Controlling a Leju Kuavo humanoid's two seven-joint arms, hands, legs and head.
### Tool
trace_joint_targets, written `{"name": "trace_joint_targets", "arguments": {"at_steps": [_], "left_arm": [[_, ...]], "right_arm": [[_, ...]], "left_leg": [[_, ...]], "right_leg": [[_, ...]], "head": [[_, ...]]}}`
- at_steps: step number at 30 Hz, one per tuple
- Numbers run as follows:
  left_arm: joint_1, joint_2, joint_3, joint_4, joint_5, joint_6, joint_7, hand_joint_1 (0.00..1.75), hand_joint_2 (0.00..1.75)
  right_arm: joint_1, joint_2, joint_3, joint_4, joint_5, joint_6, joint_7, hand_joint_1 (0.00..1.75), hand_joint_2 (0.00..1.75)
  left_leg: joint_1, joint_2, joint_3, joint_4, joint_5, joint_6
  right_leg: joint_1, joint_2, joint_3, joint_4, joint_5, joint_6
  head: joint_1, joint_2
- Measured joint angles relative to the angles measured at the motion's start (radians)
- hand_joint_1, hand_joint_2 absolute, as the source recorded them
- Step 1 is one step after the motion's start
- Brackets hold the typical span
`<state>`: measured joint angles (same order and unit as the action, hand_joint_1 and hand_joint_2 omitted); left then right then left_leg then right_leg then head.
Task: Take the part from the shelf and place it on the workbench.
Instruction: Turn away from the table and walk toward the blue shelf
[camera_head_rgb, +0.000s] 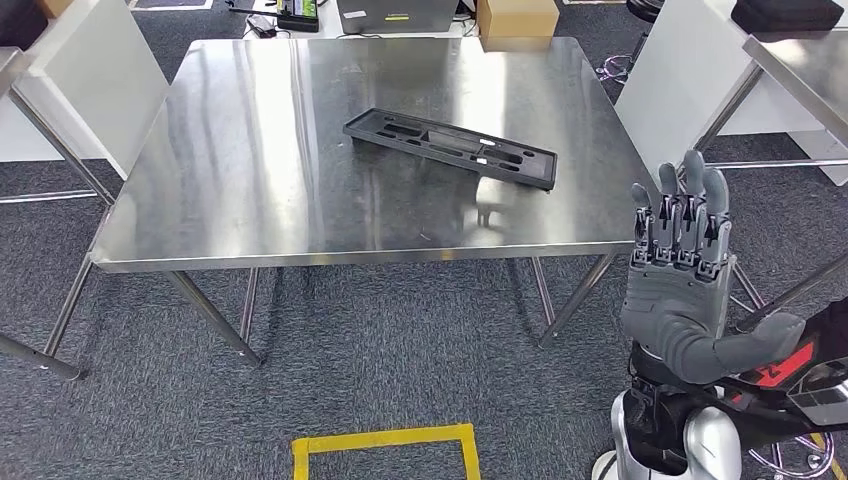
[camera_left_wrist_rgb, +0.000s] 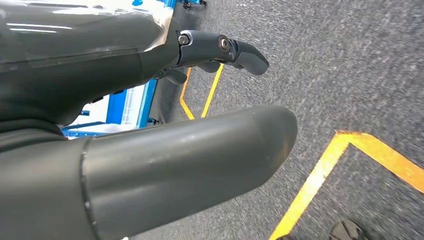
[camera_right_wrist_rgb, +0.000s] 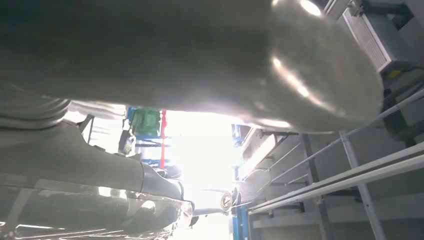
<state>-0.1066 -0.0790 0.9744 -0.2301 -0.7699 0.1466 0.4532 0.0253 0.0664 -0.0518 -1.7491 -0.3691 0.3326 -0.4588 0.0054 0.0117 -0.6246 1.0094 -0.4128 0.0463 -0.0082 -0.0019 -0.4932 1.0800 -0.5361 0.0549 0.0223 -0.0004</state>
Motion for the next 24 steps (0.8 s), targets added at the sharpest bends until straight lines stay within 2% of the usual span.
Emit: {"name": "trace_joint_targets", "arguments": {"at_steps": [1, 2, 3, 4, 5, 6, 7, 9, 10, 11, 12, 13, 15, 16, 17, 18, 20, 21, 22, 24], "left_arm": [[0.0, 0.0, 0.0, 0.0, -0.001, -0.001, 0.0, 0.0, 0.0], [0.0, 0.0, 0.0, 0.0, -0.002, -0.001, 0.0, 0.0, 0.0], [0.001, 0.0, 0.0, 0.0, -0.002, -0.001, 0.0, 0.0, 0.0], [0.001, 0.001, 0.0, 0.0, -0.002, -0.001, 0.0, 0.0, 0.0], [0.002, 0.001, 0.0, 0.0, -0.002, -0.002, 0.0, 0.0, 0.0], [0.003, 0.001, 0.0, 0.0, -0.002, -0.002, 0.0, 0.0, 0.0], [0.003, 0.001, 0.0, 0.0, -0.002, -0.002, 0.0, 0.0, 0.0], [0.004, 0.002, 0.0, 0.0, -0.002, -0.002, 0.0, 0.0, 0.0], [0.004, 0.002, 0.0, 0.0, -0.002, -0.002, 0.0, 0.0, 0.0], [0.004, 0.003, 0.0, 0.0, -0.002, -0.002, 0.0, 0.0, 0.0], [0.004, 0.003, 0.0, 0.0, -0.003, -0.002, 0.0, 0.0, 0.0], [0.004, 0.003, 0.0, 0.0, -0.004, -0.002, 0.0, 0.0, 0.0], [0.002, 0.003, 0.0, 0.0, -0.007, -0.001, 0.0, 0.0, 0.0], [0.002, 0.003, 0.0, 0.0, -0.008, -0.001, 0.0, 0.0, 0.0], [0.002, 0.003, 0.0, -0.001, -0.01, -0.001, 0.0, 0.0, 0.0], [0.002, 0.003, 0.001, -0.001, -0.012, 0.0, 0.0, 0.0, 0.0], [0.002, 0.002, 0.004, -0.001, -0.015, 0.003, 0.0, 0.0, 0.0], [0.002, 0.002, 0.007, -0.001, -0.016, 0.005, 0.0, 0.0, 0.0], [0.002, 0.001, 0.009, -0.001, -0.017, 0.006, 0.0, 0.0, 0.0], [0.002, 0.001, 0.013, -0.001, -0.021, 0.007, 0.0, 0.0, 0.0]], "right_arm": [[0.002, 0.0, 0.0, 0.0, 0.003, -0.001, -0.001, 0.0, 0.0], [0.005, 0.0, 0.0, 0.0, 0.006, -0.003, -0.002, 0.0, 0.0], [0.009, 0.0, 0.0, 0.0, 0.007, -0.004, -0.003, 0.0, 0.0], [0.013, 0.0, 0.0, 0.0, 0.008, -0.005, -0.004, 0.0, 0.0], [0.015, 0.0, 0.0, 0.0, 0.008, -0.005, -0.004, 0.0, 0.0], [0.017, 0.0, 0.0, 0.0, 0.008, -0.005, -0.004, 0.0, 0.0], [0.018, 0.001, 0.0, 0.0, 0.008, -0.005, -0.004, 0.0, 0.0], [0.02, 0.003, 0.0, 0.0, 0.008, -0.005, -0.004, 0.0, 0.0], [0.021, 0.003, 0.0, 0.0, 0.009, -0.006, -0.004, 0.0, 0.0], [0.023, 0.003, 0.0, 0.0, 0.011, -0.008, -0.004, 0.0, 0.0], [0.025, 0.003, 0.0, 0.0, 0.017, -0.013, -0.004, 0.0, 0.0], [0.028, 0.003, 0.0, 0.0, 0.025, -0.021, -0.004, 0.0, 0.0], [0.032, 0.003, 0.0, 0.0, 0.049, -0.041, -0.004, 0.0, 0.0], [0.033, 0.003, 0.0, 0.001, 0.064, -0.054, -0.004, 0.0, 0.0], [0.035, 0.003, 0.0, 0.002, 0.082, -0.069, -0.002, 0.0, 0.0], [0.037, 0.004, 0.0, 0.007, 0.105, -0.09, 0.0, 0.0, 0.0], [0.042, 0.004, 0.0, 0.023, 0.162, -0.144, 0.006, 0.0, 0.0], [0.044, 0.005, -0.002, 0.038, 0.199, -0.178, 0.01, 0.0, 0.0], [0.045, 0.004, -0.003, 0.059, 0.238, -0.213, 0.014, 0.0, 0.0], [0.043, 0.003, -0.006, 0.129, 0.322, -0.287, 0.023, 0.0, 0.0]], "left_leg": [[-0.001, 0.0, -0.004, 0.0, 0.009, -0.006], [-0.002, 0.0, -0.007, -0.002, 0.018, -0.011], [-0.001, 0.001, -0.009, -0.003, 0.028, -0.018], [0.0, 0.001, -0.01, -0.005, 0.034, -0.024], [0.003, 0.0, -0.014, 0.0, 0.027, -0.03], [0.005, -0.002, -0.021, 0.019, 0.001, -0.035], [0.007, -0.004, -0.032, 0.057, -0.043, -0.039], [0.01, -0.009, -0.059, 0.176, -0.145, -0.047], [0.012, -0.01, -0.067, 0.232, -0.173, -0.051], [0.015, -0.011, -0.065, 0.264, -0.177, -0.054], [0.018, -0.011, -0.047, 0.262, -0.16, -0.057], [0.022, -0.01, -0.013, 0.227, -0.134, -0.06], [0.026, -0.01, 0.073, 0.103, -0.103, -0.062], [0.025, -0.012, 0.101, 0.056, -0.102, -0.061], [0.022, -0.014, 0.113, 0.028, -0.108, -0.058], [0.018, -0.016, 0.113, 0.021, -0.108, -0.054], [0.014, -0.013, 0.101, 0.014, -0.096, -0.035], [0.013, -0.011, 0.094, 0.009, -0.087, -0.021], [0.013, -0.008, 0.085, 0.005, -0.076, -0.008], [0.011, -0.004, 0.062, 0.004, -0.056, 0.006]], "right_leg": [[0.003, 0.001, 0.039, -0.063, -0.003, -0.004], [0.006, 0.002, 0.061, -0.103, -0.008, -0.01], [0.009, 0.002, 0.066, -0.122, -0.01, -0.017], [0.007, 0.002, 0.059, -0.123, -0.004, -0.024], [0.003, 0.001, 0.054, -0.124, 0.005, -0.033], [0.0, -0.001, 0.047, -0.125, 0.014, -0.043], [-0.004, -0.002, 0.039, -0.126, 0.025, -0.052], [-0.001, -0.004, 0.021, -0.124, 0.045, -0.064], [0.0, -0.004, 0.01, -0.122, 0.054, -0.065], [0.001, -0.004, -0.003, -0.118, 0.063, -0.062], [0.001, -0.004, -0.018, -0.111, 0.07, -0.059], [0.0, -0.004, -0.033, -0.103, 0.075, -0.056], [0.001, -0.004, -0.062, -0.083, 0.081, -0.049], [0.002, -0.005, -0.073, -0.075, 0.085, -0.044], [0.004, -0.005, -0.082, -0.069, 0.089, -0.037], [0.004, -0.006, -0.089, -0.067, 0.096, -0.027], [0.001, -0.004, -0.099, -0.064, 0.101, -0.01], [0.0, -0.003, -0.109, -0.052, 0.088, -0.007], [-0.001, -0.002, -0.122, -0.023, 0.06, -0.01], [-0.002, -0.001, -0.156, 0.084, -0.019, -0.021]], "head": [[-0.001, 0.0], [-0.001, 0.0], [-0.001, 0.0], [-0.001, 0.0], [-0.001, 0.0], [-0.001, 0.0], [-0.001, 0.0], [-0.002, 0.0], [-0.002, 0.0], [-0.002, 0.0], [-0.002, 0.0], [-0.002, 0.0], [-0.002, 0.0], [-0.002, 0.0], [-0.002, 0.0], [-0.001, 0.0], [-0.001, 0.0], [0.0, 0.0], [0.0, 0.0], [0.001, 0.0]]}}
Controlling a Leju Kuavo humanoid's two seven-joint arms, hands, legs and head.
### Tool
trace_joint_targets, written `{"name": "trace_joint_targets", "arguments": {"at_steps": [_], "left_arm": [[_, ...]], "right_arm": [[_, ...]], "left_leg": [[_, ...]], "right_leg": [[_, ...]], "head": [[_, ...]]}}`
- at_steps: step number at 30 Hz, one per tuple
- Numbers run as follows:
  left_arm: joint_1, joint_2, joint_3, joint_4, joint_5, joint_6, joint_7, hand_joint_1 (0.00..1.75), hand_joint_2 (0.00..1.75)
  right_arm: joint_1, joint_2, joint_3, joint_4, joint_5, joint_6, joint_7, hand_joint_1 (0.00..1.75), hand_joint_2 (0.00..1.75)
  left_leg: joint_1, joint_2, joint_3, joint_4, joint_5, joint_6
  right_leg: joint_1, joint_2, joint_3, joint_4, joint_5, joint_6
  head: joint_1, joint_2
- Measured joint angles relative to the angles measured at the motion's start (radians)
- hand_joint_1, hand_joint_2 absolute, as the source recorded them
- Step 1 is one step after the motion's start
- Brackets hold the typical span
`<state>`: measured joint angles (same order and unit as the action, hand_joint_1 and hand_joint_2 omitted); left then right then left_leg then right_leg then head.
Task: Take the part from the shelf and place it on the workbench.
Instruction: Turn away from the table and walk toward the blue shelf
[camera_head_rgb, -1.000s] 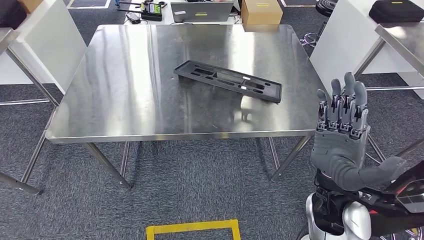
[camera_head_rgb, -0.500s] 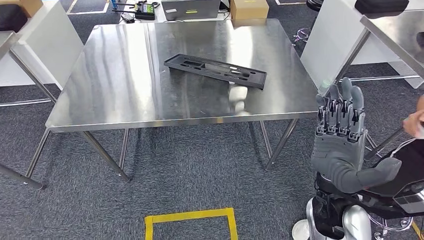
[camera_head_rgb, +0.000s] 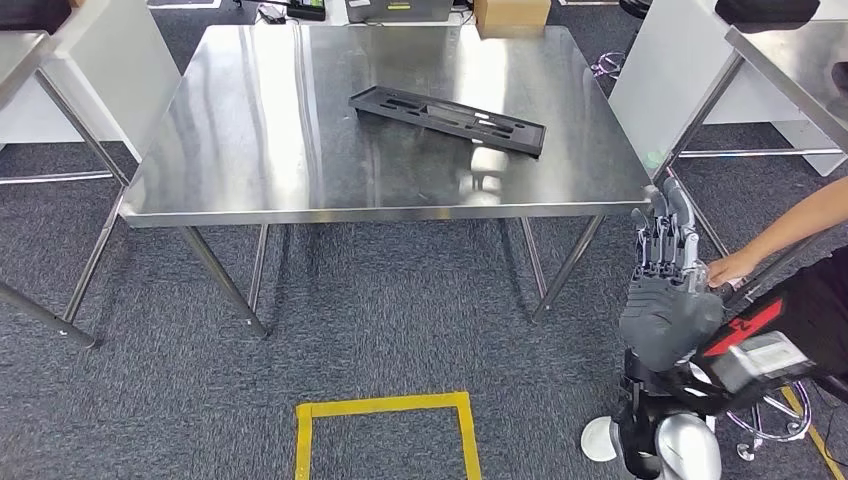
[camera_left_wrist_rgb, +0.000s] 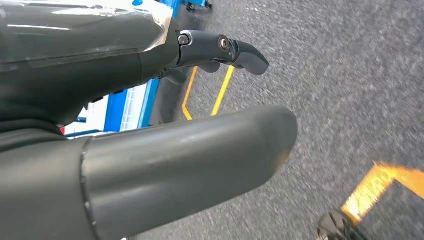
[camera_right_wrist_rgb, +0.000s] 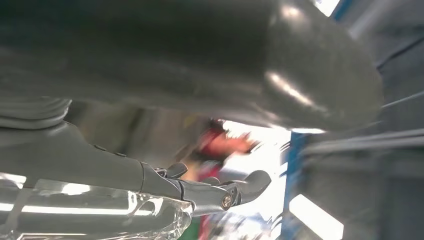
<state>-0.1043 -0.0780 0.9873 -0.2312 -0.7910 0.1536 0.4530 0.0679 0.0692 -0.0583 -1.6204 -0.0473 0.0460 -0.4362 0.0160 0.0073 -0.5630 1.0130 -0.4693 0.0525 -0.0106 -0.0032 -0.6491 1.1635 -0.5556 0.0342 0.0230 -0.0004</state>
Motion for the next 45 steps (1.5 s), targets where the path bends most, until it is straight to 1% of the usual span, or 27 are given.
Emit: {"name": "trace_joint_targets", "arguments": {"at_steps": [2, 4, 6, 8, 9, 11, 12, 14, 16, 17, 18, 19, 21, 23, 27, 28, 30, 32, 33, 34, 36, 37, 39, 40, 42, 43, 45], "left_arm": [[0.001, -0.001, 0.003, 0.0, -0.007, -0.001, 0.0, 0.0, 0.0], [0.001, -0.004, 0.003, 0.0, -0.014, -0.002, 0.0, 0.0, 0.0], [0.001, -0.009, 0.003, 0.0, -0.021, -0.001, 0.0, 0.0, 0.0], [0.0, -0.013, 0.004, 0.0, -0.028, 0.0, 0.0, 0.0, 0.0], [-0.001, -0.014, 0.004, 0.0, -0.032, 0.0, 0.0, 0.0, 0.0], [0.0, -0.015, 0.004, 0.001, -0.039, -0.001, 0.0, 0.0, 0.0], [0.002, -0.014, 0.003, 0.001, -0.044, -0.003, 0.0, 0.0, 0.0], [0.003, -0.012, 0.003, 0.001, -0.057, -0.007, 0.0, 0.0, 0.0], [0.003, -0.01, 0.003, 0.001, -0.069, -0.01, 0.0, 0.0, 0.0], [0.002, -0.009, 0.003, 0.002, -0.073, -0.01, 0.0, 0.0, 0.0], [0.002, -0.009, 0.003, 0.002, -0.077, -0.01, 0.0, 0.0, 0.0], [0.001, -0.009, 0.003, 0.002, -0.081, -0.01, 0.0, 0.0, 0.0], [-0.001, -0.009, 0.003, 0.003, -0.087, -0.01, 0.0, 0.0, 0.0], [-0.006, -0.009, 0.002, 0.003, -0.089, -0.01, 0.0, 0.0, 0.0], [-0.012, -0.007, 0.001, 0.003, -0.091, -0.011, 0.0, 0.0, 0.0], [-0.014, -0.007, 0.001, 0.003, -0.092, -0.011, 0.0, 0.0, 0.0], [-0.017, -0.005, 0.001, 0.003, -0.098, -0.011, 0.0, 0.0, 0.0], [-0.017, -0.003, 0.001, 0.003, -0.103, -0.011, 0.0, 0.0, 0.0], [-0.017, -0.002, 0.001, 0.003, -0.105, -0.011, 0.0, 0.0, 0.0], [-0.017, -0.002, 0.001, 0.003, -0.106, -0.011, 0.0, 0.0, 0.0], [-0.017, -0.001, 0.001, 0.003, -0.107, -0.011, 0.0, 0.0, 0.0], [-0.017, -0.001, 0.001, 0.003, -0.107, -0.011, 0.0, 0.0, 0.0], [-0.018, -0.001, 0.001, 0.003, -0.108, -0.011, 0.0, 0.0, 0.0], [-0.018, -0.001, 0.001, 0.003, -0.108, -0.011, 0.0, 0.0, 0.0], [-0.017, 0.0, 0.001, 0.004, -0.109, -0.011, 0.0, 0.0, 0.0], [-0.016, 0.0, 0.0, 0.004, -0.109, -0.012, 0.0, 0.0, 0.0], [-0.014, 0.0, 0.0, 0.004, -0.11, -0.012, 0.0, 0.0, 0.0]], "right_arm": [[-0.01, -0.001, -0.004, 0.115, 0.091, -0.091, 0.004, 0.0, 0.0], [-0.038, -0.004, -0.019, 0.282, 0.173, -0.194, -0.006, 0.0, 0.0], [-0.085, -0.013, -0.041, 0.476, 0.23, -0.28, -0.024, 0.0, 0.0], [-0.134, -0.028, -0.062, 0.677, 0.277, -0.343, -0.025, 0.0, 0.0], [-0.152, -0.036, -0.069, 0.775, 0.298, -0.363, -0.011, 0.0, 0.0], [-0.168, -0.049, -0.078, 0.947, 0.328, -0.374, 0.048, 0.0, 0.0], [-0.169, -0.052, -0.08, 1.019, 0.341, -0.365, 0.09, 0.0, 0.0], [-0.161, -0.055, -0.082, 1.136, 0.367, -0.33, 0.19, 0.0, 0.0], [-0.144, -0.055, -0.081, 1.227, 0.39, -0.287, 0.291, 0.0, 0.0], [-0.133, -0.055, -0.08, 1.262, 0.401, -0.265, 0.337, 0.0, 0.0], [-0.123, -0.054, -0.077, 1.291, 0.415, -0.243, 0.381, 0.0, 0.0], [-0.113, -0.053, -0.07, 1.315, 0.432, -0.221, 0.42, 0.0, 0.0], [-0.1, -0.052, -0.052, 1.351, 0.465, -0.184, 0.479, 0.0, 0.0], [-0.097, -0.05, -0.036, 1.375, 0.482, -0.164, 0.505, 0.0, 0.0], [-0.096, -0.049, -0.016, 1.406, 0.496, -0.155, 0.521, 0.0, 0.0], [-0.095, -0.05, -0.012, 1.411, 0.501, -0.153, 0.523, 0.0, 0.0], [-0.097, -0.052, -0.006, 1.417, 0.509, -0.153, 0.522, 0.0, 0.0], [-0.1, -0.054, -0.001, 1.421, 0.512, -0.156, 0.516, 0.0, 0.0], [-0.1, -0.055, 0.001, 1.423, 0.513, -0.158, 0.514, 0.0, 0.0], [-0.101, -0.056, 0.004, 1.425, 0.514, -0.159, 0.512, 0.0, 0.0], [-0.102, -0.057, 0.006, 1.427, 0.516, -0.16, 0.512, 0.0, 0.0], [-0.104, -0.058, 0.007, 1.428, 0.517, -0.16, 0.512, 0.0, 0.0], [-0.109, -0.059, 0.009, 1.429, 0.517, -0.161, 0.512, 0.0, 0.0], [-0.11, -0.059, 0.01, 1.43, 0.518, -0.161, 0.512, 0.0, 0.0], [-0.109, -0.058, 0.011, 1.433, 0.522, -0.163, 0.512, 0.0, 0.0], [-0.108, -0.058, 0.011, 1.434, 0.524, -0.165, 0.511, 0.0, 0.0], [-0.108, -0.057, 0.012, 1.436, 0.528, -0.169, 0.509, 0.0, 0.0]], "left_leg": [[-0.002, 0.003, -0.028, 0.0, 0.021, 0.002], [-0.001, 0.004, -0.057, 0.001, 0.043, -0.002], [0.0, 0.004, -0.079, 0.002, 0.063, -0.009], [-0.001, 0.004, -0.089, 0.0, 0.083, -0.021], [0.0, 0.003, -0.091, -0.002, 0.093, -0.026], [0.002, 0.001, -0.093, -0.006, 0.105, -0.038], [0.003, -0.001, -0.097, 0.002, 0.092, -0.042], [0.005, -0.004, -0.114, 0.066, 0.009, -0.048], [0.005, -0.007, -0.137, 0.19, -0.091, -0.053], [0.005, -0.007, -0.142, 0.244, -0.111, -0.055], [0.006, -0.007, -0.137, 0.275, -0.106, -0.056], [0.006, -0.007, -0.116, 0.271, -0.082, -0.056], [0.007, -0.007, -0.035, 0.177, -0.04, -0.053], [0.002, -0.009, 0.035, 0.071, -0.042, -0.047], [-0.005, -0.009, 0.042, 0.014, -0.043, -0.028], [-0.004, -0.008, 0.037, 0.002, -0.036, -0.019], [-0.004, -0.006, 0.02, -0.01, -0.017, -0.002], [-0.005, -0.002, -0.007, -0.01, 0.005, 0.002], [-0.006, -0.001, -0.021, -0.01, 0.017, 0.001], [-0.006, 0.001, -0.037, -0.009, 0.029, -0.001], [-0.005, 0.002, -0.065, -0.008, 0.055, -0.008], [-0.006, 0.002, -0.077, -0.007, 0.067, -0.014], [-0.008, 0.003, -0.089, -0.009, 0.091, -0.027], [-0.007, 0.004, -0.091, -0.012, 0.103, -0.033], [-0.003, 0.004, -0.095, -0.015, 0.114, -0.045], [0.0, 0.002, -0.101, -0.002, 0.088, -0.05], [0.004, -0.002, -0.12, 0.08, -0.022, -0.056]], "right_leg": [[-0.001, 0.0, -0.015, 0.099, -0.043, 0.003], [-0.002, 0.0, 0.027, 0.088, -0.014, 0.024], [-0.001, 0.001, 0.123, -0.038, 0.022, 0.037], [0.005, 0.003, 0.203, -0.168, 0.014, 0.026], [0.009, 0.004, 0.218, -0.2, 0.005, 0.018], [0.008, 0.002, 0.212, -0.21, 0.013, 0.001], [0.005, -0.001, 0.208, -0.21, 0.02, -0.009], [0.0, -0.006, 0.196, -0.211, 0.037, -0.03], [0.006, -0.011, 0.179, -0.209, 0.053, -0.04], [0.008, -0.012, 0.168, -0.206, 0.061, -0.041], [0.009, -0.013, 0.156, -0.2, 0.067, -0.04], [0.009, -0.014, 0.141, -0.192, 0.072, -0.039], [0.008, -0.013, 0.114, -0.172, 0.076, -0.035], [0.01, -0.012, 0.095, -0.155, 0.082, -0.028], [0.01, -0.01, 0.071, -0.141, 0.091, 0.002], [0.01, -0.008, 0.059, -0.121, 0.07, 0.003], [0.007, -0.004, 0.026, -0.034, -0.006, -0.007], [0.004, -0.002, 0.008, 0.077, -0.065, -0.009], [0.002, -0.002, 0.013, 0.108, -0.067, -0.002], [0.0, -0.002, 0.032, 0.11, -0.051, 0.009], [-0.004, -0.001, 0.115, 0.02, -0.004, 0.028], [-0.004, 0.0, 0.175, -0.063, 0.002, 0.03], [-0.001, 0.004, 0.255, -0.196, -0.016, 0.018], [0.004, 0.006, 0.268, -0.226, -0.024, 0.011], [0.002, 0.004, 0.253, -0.226, -0.011, -0.006], [0.0, 0.002, 0.243, -0.224, -0.001, -0.017], [-0.002, -0.001, 0.219, -0.223, 0.026, -0.037]], "head": [[0.0, 0.0], [0.0, 0.0], [0.0, 0.0], [-0.001, 0.0], [-0.001, 0.0], [-0.001, 0.0], [-0.001, 0.0], [-0.001, 0.0], [-0.002, 0.0], [-0.002, 0.0], [-0.002, 0.0], [-0.002, 0.0], [-0.002, 0.0], [-0.001, 0.0], [-0.001, 0.0], [0.001, 0.0], [0.004, 0.0], [0.006, 0.0], [0.006, 0.0], [0.006, 0.0], [0.006, 0.0], [0.006, 0.0], [0.005, 0.0], [0.005, 0.0], [0.004, 0.0], [0.004, 0.0], [0.002, 0.0]]}}
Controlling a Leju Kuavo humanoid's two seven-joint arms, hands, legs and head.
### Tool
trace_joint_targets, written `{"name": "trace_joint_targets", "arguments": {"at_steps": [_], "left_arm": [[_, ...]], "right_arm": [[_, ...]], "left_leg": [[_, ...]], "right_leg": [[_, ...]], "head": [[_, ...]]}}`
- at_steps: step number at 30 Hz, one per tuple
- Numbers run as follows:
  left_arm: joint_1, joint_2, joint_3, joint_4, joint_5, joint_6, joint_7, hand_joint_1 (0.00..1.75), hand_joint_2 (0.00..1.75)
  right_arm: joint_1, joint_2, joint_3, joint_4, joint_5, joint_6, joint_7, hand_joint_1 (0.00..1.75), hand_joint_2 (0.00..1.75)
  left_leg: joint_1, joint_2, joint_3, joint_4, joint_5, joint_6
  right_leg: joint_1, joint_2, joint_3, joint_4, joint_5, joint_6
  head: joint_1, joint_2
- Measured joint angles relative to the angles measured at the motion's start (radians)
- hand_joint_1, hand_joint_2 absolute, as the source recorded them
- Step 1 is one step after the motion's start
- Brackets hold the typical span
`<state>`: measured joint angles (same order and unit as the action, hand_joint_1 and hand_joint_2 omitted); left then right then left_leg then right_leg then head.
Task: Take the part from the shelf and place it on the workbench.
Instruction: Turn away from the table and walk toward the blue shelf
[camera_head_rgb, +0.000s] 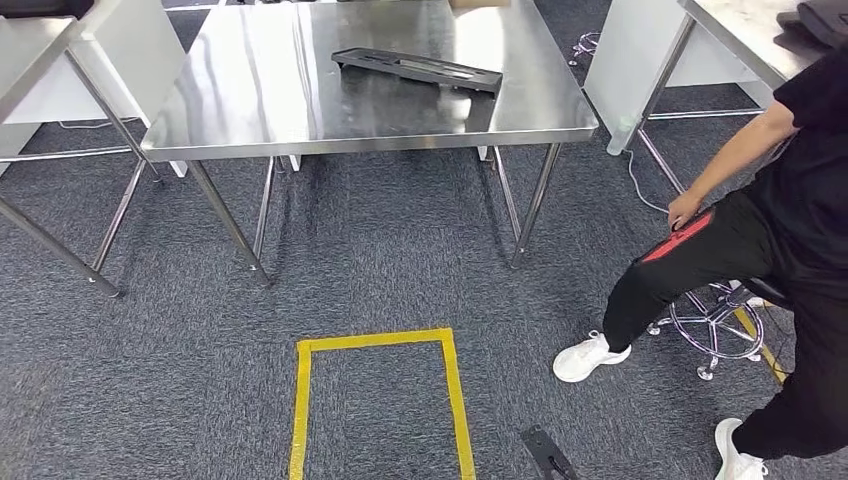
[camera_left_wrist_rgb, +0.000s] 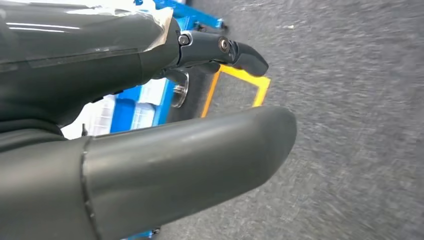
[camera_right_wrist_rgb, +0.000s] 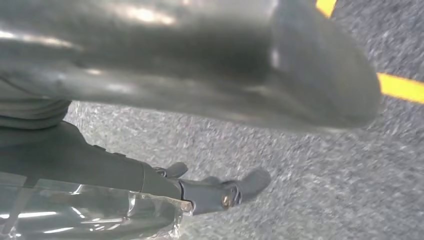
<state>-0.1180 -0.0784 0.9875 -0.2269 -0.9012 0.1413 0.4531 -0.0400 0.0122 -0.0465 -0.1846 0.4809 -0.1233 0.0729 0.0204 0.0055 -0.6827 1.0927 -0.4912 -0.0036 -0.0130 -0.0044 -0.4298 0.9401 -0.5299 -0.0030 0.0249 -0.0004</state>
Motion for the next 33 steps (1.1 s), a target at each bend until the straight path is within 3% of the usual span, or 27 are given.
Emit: {"name": "trace_joint_targets", "arguments": {"at_steps": [1, 2, 3, 4, 6, 8, 9, 10, 13, 14, 15, 18, 19, 20, 21, 23, 25, 27, 28, 29, 31, 32, 33], "left_arm": [[0.0, 0.0, 0.0, 0.0, 0.0, 0.0, 0.0, 0.0, 0.0], [0.0, 0.0, 0.0, 0.0, -0.001, 0.0, 0.0, 0.0, 0.0], [0.0, 0.0, 0.0, 0.0, -0.001, 0.0, 0.0, 0.0, 0.0], [0.0, 0.0, 0.0, 0.0, -0.001, 0.0, 0.0, 0.0, 0.0], [0.0, -0.001, 0.0, 0.0, -0.001, 0.0, 0.0, 0.0, 0.0], [-0.001, -0.002, 0.0, 0.0, -0.001, 0.001, 0.0, 0.0, 0.0], [-0.001, -0.002, 0.0, 0.0, -0.001, 0.001, 0.0, 0.0, 0.0], [-0.001, -0.002, 0.0, 0.0, -0.001, 0.001, 0.0, 0.0, 0.0], [-0.001, -0.002, 0.0, 0.0, -0.001, 0.001, 0.0, 0.0, 0.0], [-0.002, -0.003, 0.0, 0.0, -0.001, 0.001, 0.0, 0.0, 0.0], [-0.002, -0.003, -0.001, 0.0, 0.0, 0.002, 0.0, 0.0, 0.0], [0.002, -0.002, -0.001, 0.001, 0.0, 0.003, -0.001, 0.0, 0.0], [0.003, -0.003, -0.002, 0.001, 0.0, 0.003, -0.001, 0.0, 0.0], [0.003, -0.003, -0.002, 0.001, 0.0, 0.002, -0.001, 0.0, 0.0], [0.003, -0.004, -0.002, 0.001, 0.0, 0.002, -0.001, 0.0, 0.0], [0.003, -0.005, -0.002, 0.001, -0.001, 0.002, -0.001, 0.0, 0.0], [0.002, -0.005, -0.002, 0.001, -0.002, 0.002, -0.001, 0.0, 0.0], [0.003, -0.005, -0.002, 0.001, -0.004, 0.002, -0.001, 0.0, 0.0], [0.005, -0.006, -0.002, 0.001, -0.006, 0.002, -0.002, 0.0, 0.0], [0.007, -0.006, -0.002, 0.001, -0.007, 0.002, -0.003, 0.0, 0.0], [0.009, -0.007, -0.002, 0.001, -0.009, 0.002, -0.004, 0.0, 0.0], [0.009, -0.006, -0.002, 0.001, -0.01, 0.002, -0.004, 0.0, 0.0], [0.008, -0.006, -0.002, 0.001, -0.01, 0.002, -0.004, 0.0, 0.0]], "right_arm": [[0.0, 0.0, 0.0, 0.0, 0.001, -0.001, -0.001, 0.0, 0.0], [0.0, 0.0, 0.0, 0.001, 0.001, -0.002, -0.002, 0.0, 0.0], [0.0, 0.0, 0.0, 0.001, 0.001, -0.002, -0.005, 0.0, 0.0], [0.001, 0.001, 0.0, 0.002, 0.001, -0.001, -0.009, 0.0, 0.0], [0.002, 0.001, 0.0, 0.003, 0.001, -0.001, -0.019, 0.0, 0.0], [0.003, 0.001, 0.0, 0.004, 0.001, 0.0, -0.026, 0.0, 0.0], [0.004, 0.001, 0.0, 0.004, 0.001, 0.0, -0.027, 0.0, 0.0], [0.004, 0.001, 0.0, 0.004, 0.001, 0.0, -0.027, 0.0, 0.0], [0.004, 0.001, 0.0, 0.004, 0.001, 0.0, -0.028, 0.0, 0.0], [0.004, 0.002, 0.0, 0.004, 0.001, 0.0, -0.029, 0.0, 0.0], [0.006, 0.004, 0.0, 0.005, 0.002, 0.0, -0.031, 0.0, 0.0], [0.012, 0.008, 0.001, 0.007, 0.001, 0.001, -0.035, 0.0, 0.0], [0.012, 0.008, 0.001, 0.007, 0.001, 0.001, -0.036, 0.0, 0.0], [0.012, 0.007, 0.001, 0.007, 0.001, 0.001, -0.037, 0.0, 0.0], [0.012, 0.007, 0.001, 0.007, 0.001, 0.001, -0.039, 0.0, 0.0], [0.01, 0.007, 0.001, 0.007, 0.001, 0.001, -0.042, 0.0, 0.0], [0.007, 0.008, 0.001, 0.007, 0.001, 0.001, -0.046, 0.0, 0.0], [0.008, 0.008, 0.001, 0.008, 0.001, 0.001, -0.048, 0.0, 0.0], [0.01, 0.009, 0.001, 0.008, 0.001, 0.001, -0.049, 0.0, 0.0], [0.011, 0.009, 0.001, 0.009, 0.001, 0.001, -0.049, 0.0, 0.0], [0.011, 0.009, 0.0, 0.009, 0.004, -0.001, -0.051, 0.0, 0.0], [0.01, 0.009, 0.0, 0.01, 0.006, -0.003, -0.053, 0.0, 0.0], [0.009, 0.008, 0.0, 0.01, 0.008, -0.005, -0.055, 0.0, 0.0]], "left_leg": [[0.0, -0.001, -0.009, 0.064, -0.059, -0.002], [0.001, -0.003, -0.016, 0.128, -0.094, -0.005], [0.001, -0.004, -0.016, 0.179, -0.098, -0.006], [0.002, -0.004, -0.006, 0.206, -0.078, -0.007], [0.005, -0.004, 0.061, 0.165, -0.018, -0.008], [0.006, -0.004, 0.156, 0.058, -0.012, -0.006], [0.006, -0.004, 0.186, 0.021, -0.022, -0.005], [0.006, -0.004, 0.201, 0.004, -0.029, -0.005], [0.005, -0.004, 0.204, -0.002, -0.032, -0.005], [0.001, -0.005, 0.212, -0.023, -0.04, -0.002], [-0.002, -0.003, 0.205, -0.052, -0.035, 0.013], [-0.009, 0.007, 0.145, -0.11, 0.014, 0.053], [-0.009, 0.009, 0.127, -0.109, 0.029, 0.051], [-0.009, 0.01, 0.111, -0.108, 0.042, 0.048], [-0.009, 0.01, 0.096, -0.107, 0.054, 0.044], [-0.011, 0.01, 0.074, -0.101, 0.076, 0.034], [-0.014, 0.009, 0.061, -0.095, 0.097, 0.022], [-0.011, 0.008, 0.052, -0.092, 0.113, 0.01], [-0.008, 0.007, 0.047, -0.085, 0.102, 0.004], [-0.005, 0.005, 0.039, -0.065, 0.07, 0.0], [-0.001, 0.002, 0.019, 0.024, -0.04, -0.005], [0.0, 0.0, 0.011, 0.085, -0.087, -0.006], [0.0, -0.001, 0.008, 0.14, -0.108, -0.008]], "right_leg": [[0.004, -0.001, -0.015, 0.001, 0.013, -0.006], [0.008, -0.002, -0.03, 0.002, 0.025, -0.009], [0.01, -0.003, -0.047, 0.006, 0.037, -0.009], [0.012, -0.004, -0.065, 0.012, 0.048, -0.008], [0.013, -0.004, -0.105, 0.032, 0.064, -0.002], [0.015, -0.003, -0.133, 0.052, 0.072, 0.003], [0.016, -0.003, -0.139, 0.057, 0.073, 0.005], [0.016, -0.003, -0.141, 0.06, 0.073, 0.006], [0.017, -0.003, -0.142, 0.06, 0.073, 0.006], [0.016, -0.004, -0.148, 0.063, 0.08, 0.012], [0.015, -0.003, -0.169, 0.097, 0.054, 0.016], [0.006, 0.001, -0.231, 0.306, -0.07, 0.03], [0.002, 0.001, -0.222, 0.342, -0.069, 0.041], [0.0, 0.001, -0.197, 0.336, -0.046, 0.055], [-0.003, 0.001, -0.157, 0.296, -0.021, 0.067], [-0.007, 0.004, -0.04, 0.143, -0.008, 0.074], [-0.004, 0.007, 0.032, 0.025, -0.032, 0.062], [-0.004, 0.007, 0.029, 0.007, -0.035, 0.044], [-0.005, 0.005, 0.019, 0.01, -0.026, 0.034], [-0.007, 0.002, 0.009, 0.011, -0.016, 0.022], [-0.005, -0.001, -0.017, 0.012, 0.009, 0.002], [-0.001, -0.002, -0.032, 0.013, 0.022, -0.004], [0.003, -0.003, -0.047, 0.016, 0.034, -0.006]], "head": [[-0.001, 0.0], [-0.001, 0.0], [-0.001, 0.0], [-0.001, 0.0], [-0.002, 0.0], [-0.002, 0.0], [-0.002, 0.0], [-0.002, 0.0], [-0.002, 0.0], [-0.002, 0.0], [0.001, 0.0], [0.009, 0.0], [0.009, 0.0], [0.009, 0.0], [0.009, 0.0], [0.009, 0.0], [0.009, 0.0], [0.008, 0.0], [0.007, 0.0], [0.006, 0.0], [0.004, 0.0], [0.003, 0.0], [0.002, 0.0]]}}
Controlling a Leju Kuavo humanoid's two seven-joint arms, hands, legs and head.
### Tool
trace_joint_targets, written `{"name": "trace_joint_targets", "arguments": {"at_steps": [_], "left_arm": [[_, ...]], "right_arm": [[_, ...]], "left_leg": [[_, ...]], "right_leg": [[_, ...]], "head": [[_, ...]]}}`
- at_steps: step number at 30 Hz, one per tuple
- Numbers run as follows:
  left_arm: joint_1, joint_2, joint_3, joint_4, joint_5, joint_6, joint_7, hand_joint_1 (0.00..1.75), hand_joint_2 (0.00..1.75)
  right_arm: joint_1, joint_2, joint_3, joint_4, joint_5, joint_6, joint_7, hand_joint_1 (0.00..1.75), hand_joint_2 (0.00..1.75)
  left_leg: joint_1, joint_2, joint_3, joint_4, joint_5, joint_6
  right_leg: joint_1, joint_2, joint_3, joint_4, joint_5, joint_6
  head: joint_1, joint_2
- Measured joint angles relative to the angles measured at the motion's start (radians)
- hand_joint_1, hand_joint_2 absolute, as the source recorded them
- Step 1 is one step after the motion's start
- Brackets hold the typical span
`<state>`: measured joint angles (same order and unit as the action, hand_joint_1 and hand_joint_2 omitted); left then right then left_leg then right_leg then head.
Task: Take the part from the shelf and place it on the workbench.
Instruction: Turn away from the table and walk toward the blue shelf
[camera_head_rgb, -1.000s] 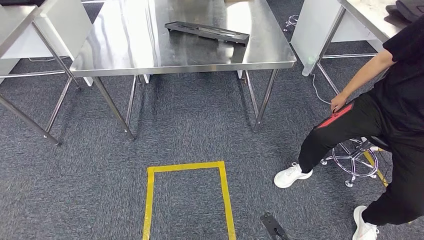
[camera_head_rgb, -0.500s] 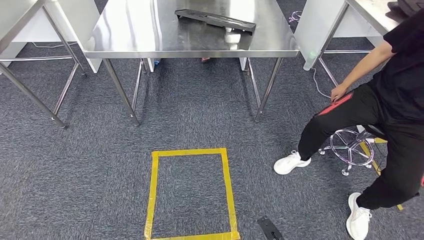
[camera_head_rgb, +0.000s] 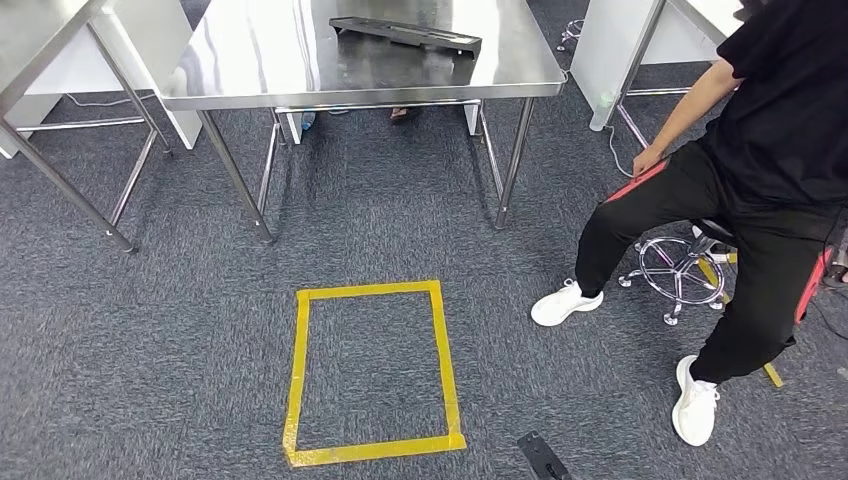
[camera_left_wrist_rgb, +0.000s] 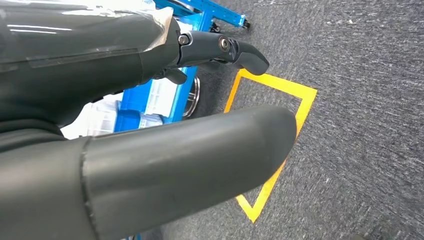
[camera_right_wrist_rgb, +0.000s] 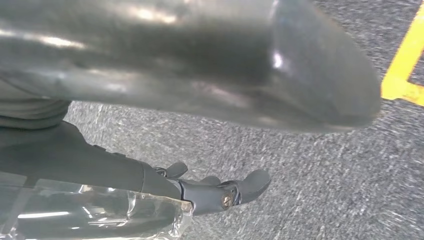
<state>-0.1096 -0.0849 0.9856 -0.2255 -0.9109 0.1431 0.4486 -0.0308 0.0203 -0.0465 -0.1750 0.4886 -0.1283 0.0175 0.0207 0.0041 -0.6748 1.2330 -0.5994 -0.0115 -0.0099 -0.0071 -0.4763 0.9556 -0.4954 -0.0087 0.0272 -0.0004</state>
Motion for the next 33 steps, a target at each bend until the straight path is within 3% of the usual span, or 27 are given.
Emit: {"name": "trace_joint_targets", "arguments": {"at_steps": [1, 2, 4, 6, 8, 10, 11, 13, 15, 16, 17, 18, 20, 21, 22, 24, 26, 27, 30, 31, 32, 33], "left_arm": [[-0.001, 0.0, 0.0, 0.0, 0.0, 0.0, 0.0, 0.0, 0.0], [-0.001, -0.001, 0.0, 0.0, 0.001, 0.0, -0.001, 0.0, 0.0], [-0.003, -0.002, 0.0, 0.0, 0.001, 0.0, -0.001, 0.0, 0.0], [-0.008, -0.002, 0.0, 0.0, -0.002, 0.002, -0.001, 0.0, 0.0], [-0.012, -0.003, 0.0, 0.0, -0.01, 0.008, -0.003, 0.0, 0.0], [-0.011, -0.003, -0.001, 0.0, -0.018, 0.014, -0.004, 0.0, 0.0], [-0.01, -0.003, -0.001, 0.0, -0.02, 0.015, -0.004, 0.0, 0.0], [-0.009, -0.002, -0.001, 0.0, -0.021, 0.018, -0.004, 0.0, 0.0], [-0.009, -0.001, -0.001, 0.0, -0.021, 0.02, -0.004, 0.0, 0.0], [-0.008, -0.001, -0.001, 0.0, -0.021, 0.02, -0.004, 0.0, 0.0], [-0.008, -0.001, -0.001, 0.0, -0.021, 0.021, -0.004, 0.0, 0.0], [-0.008, -0.002, -0.001, 0.0, -0.021, 0.021, -0.004, 0.0, 0.0], [-0.008, -0.003, -0.001, 0.0, -0.021, 0.021, -0.004, 0.0, 0.0], [-0.008, -0.003, -0.001, 0.0, -0.021, 0.02, -0.004, 0.0, 0.0], [-0.009, -0.003, -0.001, 0.0, -0.021, 0.02, -0.004, 0.0, 0.0], [-0.01, -0.003, -0.001, 0.0, -0.021, 0.018, -0.004, 0.0, 0.0], [-0.009, -0.003, -0.001, 0.0, -0.021, 0.018, -0.004, 0.0, 0.0], [-0.009, -0.003, -0.001, 0.0, -0.021, 0.018, -0.004, 0.0, 0.0], [-0.009, -0.003, -0.001, 0.0, -0.021, 0.018, -0.004, 0.0, 0.0], [-0.008, -0.002, -0.001, 0.0, -0.022, 0.018, -0.004, 0.0, 0.0], [-0.008, -0.003, -0.001, 0.0, -0.022, 0.019, -0.004, 0.0, 0.0], [-0.008, -0.003, -0.001, 0.0, -0.023, 0.02, -0.004, 0.0, 0.0]], "right_arm": [[-0.001, 0.0, 0.0, 0.0, 0.002, -0.002, -0.002, 0.0, 0.0], [-0.002, -0.001, 0.0, 0.0, 0.003, -0.005, -0.003, 0.0, 0.0], [-0.002, -0.002, 0.0, 0.0, 0.004, -0.008, -0.003, 0.0, 0.0], [-0.002, -0.002, 0.0, 0.0, 0.004, -0.01, -0.003, 0.0, 0.0], [-0.005, -0.002, 0.0, 0.001, 0.003, -0.011, -0.003, 0.0, 0.0], [-0.005, -0.002, 0.0, 0.001, 0.001, -0.011, -0.003, 0.0, 0.0], [-0.004, -0.001, 0.0, 0.002, 0.0, -0.011, -0.003, 0.0, 0.0], [-0.001, 0.0, 0.0, 0.002, -0.001, -0.011, -0.003, 0.0, 0.0], [-0.001, -0.001, 0.0, 0.003, -0.001, -0.011, -0.003, 0.0, 0.0], [0.0, -0.001, 0.0, 0.003, -0.001, -0.011, -0.003, 0.0, 0.0], [0.0, -0.001, 0.0, 0.003, -0.001, -0.011, -0.003, 0.0, 0.0], [0.0, -0.002, 0.0, 0.003, -0.001, -0.011, -0.003, 0.0, 0.0], [-0.001, -0.002, 0.0, 0.003, -0.001, -0.011, -0.003, 0.0, 0.0], [-0.002, -0.002, 0.0, 0.003, -0.001, -0.011, -0.003, 0.0, 0.0], [-0.002, -0.002, 0.0, 0.003, -0.001, -0.011, -0.003, 0.0, 0.0], [0.002, -0.002, 0.0, 0.004, -0.002, -0.011, -0.003, 0.0, 0.0], [0.005, -0.001, 0.0, 0.004, -0.002, -0.011, -0.003, 0.0, 0.0], [0.004, 0.0, 0.0, 0.004, -0.002, -0.011, -0.003, 0.0, 0.0], [0.003, 0.0, -0.001, 0.005, -0.002, -0.011, 0.0, 0.0, 0.0], [0.004, 0.0, -0.001, 0.005, -0.001, -0.011, 0.001, 0.0, 0.0], [0.005, 0.0, -0.001, 0.005, -0.001, -0.011, 0.002, 0.0, 0.0], [0.005, 0.0, -0.001, 0.005, 0.001, -0.011, 0.002, 0.0, 0.0]], "left_leg": [[0.001, -0.001, 0.005, 0.035, 0.006, -0.001], [0.002, -0.002, 0.023, 0.043, 0.032, -0.002], [0.006, -0.002, 0.099, -0.03, 0.081, -0.002], [0.005, -0.003, 0.188, -0.155, 0.064, 0.002], [-0.003, -0.006, 0.22, -0.222, 0.035, 0.015], [-0.006, -0.003, 0.204, -0.231, 0.045, 0.036], [-0.007, -0.001, 0.194, -0.234, 0.055, 0.047], [-0.009, 0.004, 0.172, -0.235, 0.074, 0.062], [-0.011, 0.007, 0.15, -0.234, 0.091, 0.065], [-0.011, 0.008, 0.14, -0.233, 0.098, 0.064], [-0.011, 0.008, 0.132, -0.233, 0.105, 0.062], [-0.011, 0.008, 0.125, -0.232, 0.111, 0.06], [-0.013, 0.009, 0.12, -0.23, 0.12, 0.052], [-0.016, 0.009, 0.118, -0.228, 0.125, 0.046], [-0.017, 0.01, 0.117, -0.227, 0.129, 0.041], [-0.018, 0.012, 0.112, -0.227, 0.136, 0.03], [-0.013, 0.01, 0.102, -0.209, 0.119, 0.02], [-0.011, 0.007, 0.087, -0.174, 0.092, 0.016], [-0.009, 0.001, 0.012, 0.011, -0.009, 0.006], [-0.009, 0.0, 0.0, 0.045, -0.016, 0.005], [-0.009, -0.002, 0.005, 0.046, -0.005, 0.005], [-0.008, -0.005, 0.026, 0.01, 0.021, 0.007]], "right_leg": [[0.003, -0.001, -0.017, 0.004, 0.012, 0.0], [0.004, -0.001, -0.035, 0.01, 0.023, 0.003], [0.005, -0.001, -0.071, 0.03, 0.037, 0.01], [0.009, -0.001, -0.098, 0.05, 0.045, 0.02], [0.011, -0.003, -0.114, 0.059, 0.058, 0.033], [0.01, -0.002, -0.131, 0.066, 0.064, 0.043], [0.008, -0.001, -0.143, 0.086, 0.05, 0.043], [0.004, 0.001, -0.186, 0.186, -0.017, 0.035], [0.003, 0.002, -0.22, 0.309, -0.082, 0.032], [0.003, 0.002, -0.217, 0.335, -0.096, 0.036], [0.002, 0.002, -0.193, 0.322, -0.095, 0.042], [0.001, 0.002, -0.149, 0.27, -0.081, 0.05], [-0.001, 0.003, -0.046, 0.119, -0.05, 0.06], [0.0, 0.005, -0.012, 0.063, -0.04, 0.059], [0.002, 0.006, 0.002, 0.033, -0.037, 0.055], [0.003, 0.009, -0.003, 0.024, -0.033, 0.043], [-0.003, 0.013, -0.004, 0.022, -0.024, 0.027], [-0.006, 0.016, -0.005, 0.02, -0.018, 0.018], [-0.002, 0.028, -0.017, 0.023, -0.007, 0.003], [0.0, 0.035, -0.02, 0.024, -0.005, 0.002], [0.0, 0.041, -0.022, 0.026, -0.004, 0.002], [0.0, 0.05, -0.023, 0.028, -0.004, 0.003]], "head": [[0.0, 0.0], [0.0, 0.0], [-0.001, 0.0], [0.001, 0.0], [0.003, 0.0], [0.003, 0.0], [0.004, 0.0], [0.004, 0.0], [0.004, 0.0], [0.004, 0.0], [0.004, 0.0], [0.004, 0.0], [0.004, 0.0], [0.004, 0.0], [0.003, 0.0], [0.003, 0.0], [0.003, 0.0], [0.003, 0.0], [0.002, 0.0], [0.002, 0.0], [0.002, 0.0], [0.002, 0.0]]}}
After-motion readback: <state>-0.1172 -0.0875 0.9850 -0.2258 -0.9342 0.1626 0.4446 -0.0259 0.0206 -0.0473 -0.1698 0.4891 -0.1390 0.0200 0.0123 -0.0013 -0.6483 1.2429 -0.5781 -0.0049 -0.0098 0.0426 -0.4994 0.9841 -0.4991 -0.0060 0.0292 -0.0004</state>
